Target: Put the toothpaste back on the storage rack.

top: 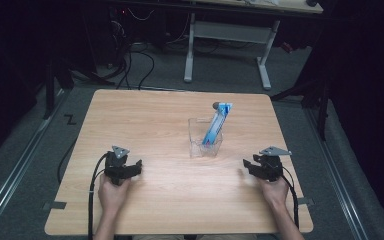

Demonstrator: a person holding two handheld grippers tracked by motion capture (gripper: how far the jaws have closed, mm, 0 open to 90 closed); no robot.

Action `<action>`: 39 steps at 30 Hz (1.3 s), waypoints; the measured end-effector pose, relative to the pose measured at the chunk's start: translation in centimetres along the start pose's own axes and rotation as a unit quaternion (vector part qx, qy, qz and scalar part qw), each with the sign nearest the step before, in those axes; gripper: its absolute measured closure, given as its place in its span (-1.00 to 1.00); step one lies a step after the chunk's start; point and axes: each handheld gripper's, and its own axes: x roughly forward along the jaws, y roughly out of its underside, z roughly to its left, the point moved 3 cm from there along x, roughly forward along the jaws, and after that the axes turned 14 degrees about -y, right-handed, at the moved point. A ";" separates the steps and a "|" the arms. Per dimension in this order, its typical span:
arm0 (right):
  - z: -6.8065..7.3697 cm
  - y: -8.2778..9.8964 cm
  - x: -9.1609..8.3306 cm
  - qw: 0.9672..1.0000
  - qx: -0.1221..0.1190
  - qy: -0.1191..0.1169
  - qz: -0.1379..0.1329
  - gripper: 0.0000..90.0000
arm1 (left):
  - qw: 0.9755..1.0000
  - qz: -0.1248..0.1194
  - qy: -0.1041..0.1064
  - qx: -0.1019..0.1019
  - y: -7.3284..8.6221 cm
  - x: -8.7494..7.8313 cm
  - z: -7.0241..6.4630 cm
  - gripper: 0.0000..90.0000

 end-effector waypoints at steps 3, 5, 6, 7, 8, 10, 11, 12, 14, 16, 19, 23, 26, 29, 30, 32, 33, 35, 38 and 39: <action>-0.1 0.1 0.2 1.000 -0.003 0.002 0.001 0.07 | 1.000 0.000 0.000 0.000 0.0 0.0 0.0 -0.46; 0.0 0.1 0.4 1.000 0.001 0.001 0.004 0.06 | 1.000 0.000 0.000 0.000 0.0 0.0 0.0 -0.46; -0.1 0.2 0.7 1.000 -0.002 0.004 0.007 0.06 | 1.000 0.000 0.000 0.000 0.0 0.0 0.0 -0.46; -0.1 0.2 0.7 1.000 -0.002 0.004 0.007 0.06 | 1.000 0.000 0.000 0.000 0.0 0.0 0.0 -0.46; -0.1 0.2 0.8 1.000 -0.003 0.005 0.008 0.06 | 1.000 0.000 0.000 0.000 0.0 0.0 0.0 -0.46; -0.1 0.3 1.1 1.000 -0.004 0.008 0.012 0.05 | 1.000 0.000 0.000 0.000 0.0 0.0 0.0 -0.46; -0.1 0.4 1.2 1.000 -0.004 0.007 0.012 0.05 | 1.000 0.000 0.000 0.000 0.0 0.0 0.0 -0.46; -0.1 0.4 1.2 1.000 -0.004 0.007 0.012 0.05 | 1.000 0.000 0.000 0.000 0.0 0.0 0.0 -0.46; 0.0 0.4 1.4 1.000 -0.002 0.008 0.014 0.05 | 1.000 0.000 0.000 0.000 0.0 0.0 0.0 -0.46; 0.0 0.5 1.5 1.000 -0.002 0.009 0.015 0.05 | 1.000 0.000 0.000 0.000 0.0 0.0 0.0 -0.46; -0.1 0.5 1.6 1.000 0.000 0.009 0.015 0.05 | 1.000 0.000 0.000 0.000 0.0 0.0 0.0 -0.46; -0.2 0.6 1.8 1.000 -0.001 0.014 0.017 0.04 | 1.000 0.000 0.000 0.000 0.0 0.0 0.0 -0.46; -0.1 0.6 1.9 1.000 0.000 0.015 0.015 0.04 | 1.000 0.000 0.000 0.000 0.0 0.0 0.0 -0.46; -0.2 0.7 2.0 1.000 -0.004 0.015 0.007 -0.01 | 1.000 0.000 0.000 0.000 0.0 0.0 0.0 -0.46; -0.2 0.7 2.0 1.000 -0.003 0.015 0.006 -0.01 | 1.000 0.001 0.000 0.000 0.0 0.0 0.0 -0.46; -0.2 0.7 2.0 1.000 -0.003 0.016 0.006 -0.02 | 1.000 0.000 0.000 0.000 0.0 0.0 0.0 -0.46; -0.2 0.7 2.0 1.000 -0.003 0.017 0.006 -0.03 | 1.000 0.000 0.000 0.000 0.0 0.0 0.0 -0.46; -0.2 0.7 2.0 1.000 0.000 0.019 0.006 -0.06 | 1.000 0.001 0.001 0.000 0.0 0.0 0.0 -0.46; -0.3 0.7 2.0 1.000 0.000 0.019 0.007 -0.08 | 1.000 0.001 0.001 0.000 0.0 0.0 0.0 -0.46; -0.3 0.7 2.0 1.000 0.000 0.019 0.007 -0.08 | 1.000 0.001 0.001 0.000 0.0 0.0 0.0 -0.46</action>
